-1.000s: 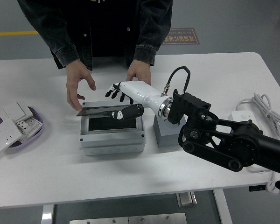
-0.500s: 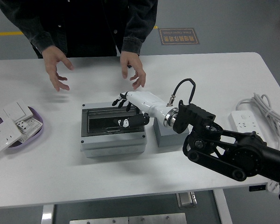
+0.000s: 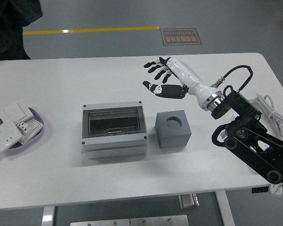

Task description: Pick up the cylinder from the cube,place it in the box,flap close box

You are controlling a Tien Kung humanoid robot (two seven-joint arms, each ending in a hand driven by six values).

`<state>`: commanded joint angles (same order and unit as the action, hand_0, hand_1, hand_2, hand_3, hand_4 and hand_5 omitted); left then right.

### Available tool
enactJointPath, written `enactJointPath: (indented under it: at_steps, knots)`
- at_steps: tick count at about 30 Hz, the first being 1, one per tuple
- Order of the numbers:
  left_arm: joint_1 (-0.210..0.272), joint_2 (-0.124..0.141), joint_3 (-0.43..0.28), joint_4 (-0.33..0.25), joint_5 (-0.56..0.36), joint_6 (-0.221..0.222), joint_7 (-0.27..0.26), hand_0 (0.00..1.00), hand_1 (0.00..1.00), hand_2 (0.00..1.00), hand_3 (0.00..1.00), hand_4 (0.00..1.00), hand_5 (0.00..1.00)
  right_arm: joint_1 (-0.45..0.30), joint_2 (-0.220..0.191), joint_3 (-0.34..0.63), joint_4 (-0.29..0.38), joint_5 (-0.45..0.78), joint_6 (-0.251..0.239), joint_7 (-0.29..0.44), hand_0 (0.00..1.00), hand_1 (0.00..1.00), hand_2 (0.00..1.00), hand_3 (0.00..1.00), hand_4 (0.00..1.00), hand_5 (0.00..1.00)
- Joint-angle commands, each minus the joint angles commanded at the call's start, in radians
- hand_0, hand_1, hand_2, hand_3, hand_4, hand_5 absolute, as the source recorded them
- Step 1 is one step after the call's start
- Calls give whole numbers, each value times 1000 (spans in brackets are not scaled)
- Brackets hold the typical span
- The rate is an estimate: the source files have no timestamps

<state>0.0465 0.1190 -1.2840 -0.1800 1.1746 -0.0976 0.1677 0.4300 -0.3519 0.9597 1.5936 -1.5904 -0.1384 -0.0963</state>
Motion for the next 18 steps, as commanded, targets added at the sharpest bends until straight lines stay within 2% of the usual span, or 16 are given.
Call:
enactJointPath:
  at_steps: [4, 7, 9, 10, 15, 16, 18]
  knots:
    - [5, -5, 0, 0, -3, 1, 2, 634, 663, 578, 634, 717, 287, -103, 70, 150, -10, 38, 16, 66, 441, 524, 642, 677, 702, 399]
    - [8, -7, -4, 0, -2, 2, 6, 634, 663, 578, 634, 717, 287, -188, 118, 274, -49, 109, 35, 134, 441, 524, 642, 677, 702, 399]
    - [9, -7, -6, 0, 1, 2, 8, 634, 663, 578, 634, 717, 287, -225, 131, 332, -76, 146, 46, 167, 441, 524, 642, 677, 702, 399]
    - [9, -7, -9, 0, 3, 2, 9, 634, 663, 578, 633, 717, 288, -246, 138, 365, -95, 170, 53, 188, 605, 629, 658, 670, 698, 396]
    - [7, -5, -16, 0, 14, 1, 13, 634, 663, 578, 633, 717, 288, -298, 161, 498, -171, 266, 92, 259, 605, 629, 658, 670, 698, 396]
    - [6, -5, -17, 0, 15, 1, 13, 634, 663, 578, 633, 716, 291, -302, 165, 525, -185, 280, 98, 270, 717, 673, 679, 674, 733, 382]
    - [5, -4, -16, 0, 16, 1, 13, 634, 663, 578, 633, 716, 291, -308, 173, 569, -201, 295, 104, 281, 717, 673, 679, 674, 733, 382]
